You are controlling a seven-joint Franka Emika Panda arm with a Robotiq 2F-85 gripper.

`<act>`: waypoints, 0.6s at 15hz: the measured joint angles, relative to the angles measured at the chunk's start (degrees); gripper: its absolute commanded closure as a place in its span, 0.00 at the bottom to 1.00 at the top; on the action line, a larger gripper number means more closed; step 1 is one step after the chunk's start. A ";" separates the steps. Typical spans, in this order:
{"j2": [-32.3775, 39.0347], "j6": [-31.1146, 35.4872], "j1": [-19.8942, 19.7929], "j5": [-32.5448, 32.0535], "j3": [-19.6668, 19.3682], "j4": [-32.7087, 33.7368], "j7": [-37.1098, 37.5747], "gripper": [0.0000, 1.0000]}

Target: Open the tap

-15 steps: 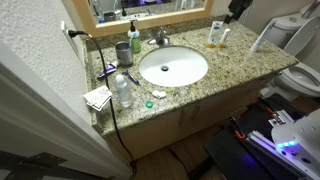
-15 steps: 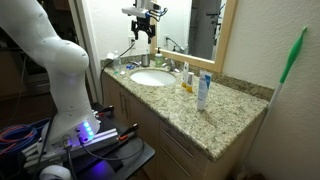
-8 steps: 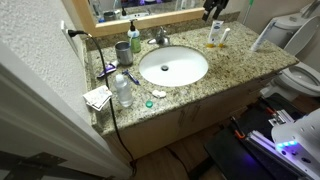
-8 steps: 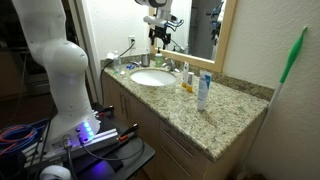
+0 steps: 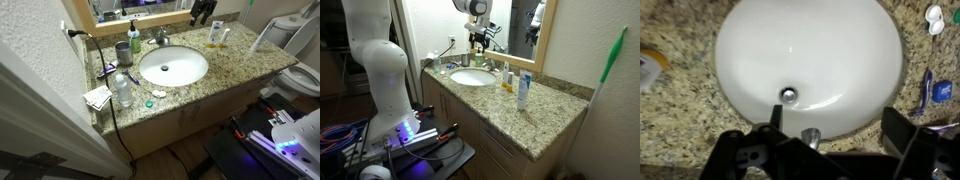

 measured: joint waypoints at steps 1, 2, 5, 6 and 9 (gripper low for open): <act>2.53 2.88 0.08 1.76 1.21 1.15 0.65 0.00; 5.34 6.07 0.13 3.04 2.41 2.68 1.94 0.00; 10.23 8.75 0.07 4.12 3.90 5.71 4.00 0.00; 10.03 8.70 0.00 4.12 3.91 5.68 4.00 0.00; 9.30 7.72 -0.22 2.22 3.85 5.86 6.19 0.00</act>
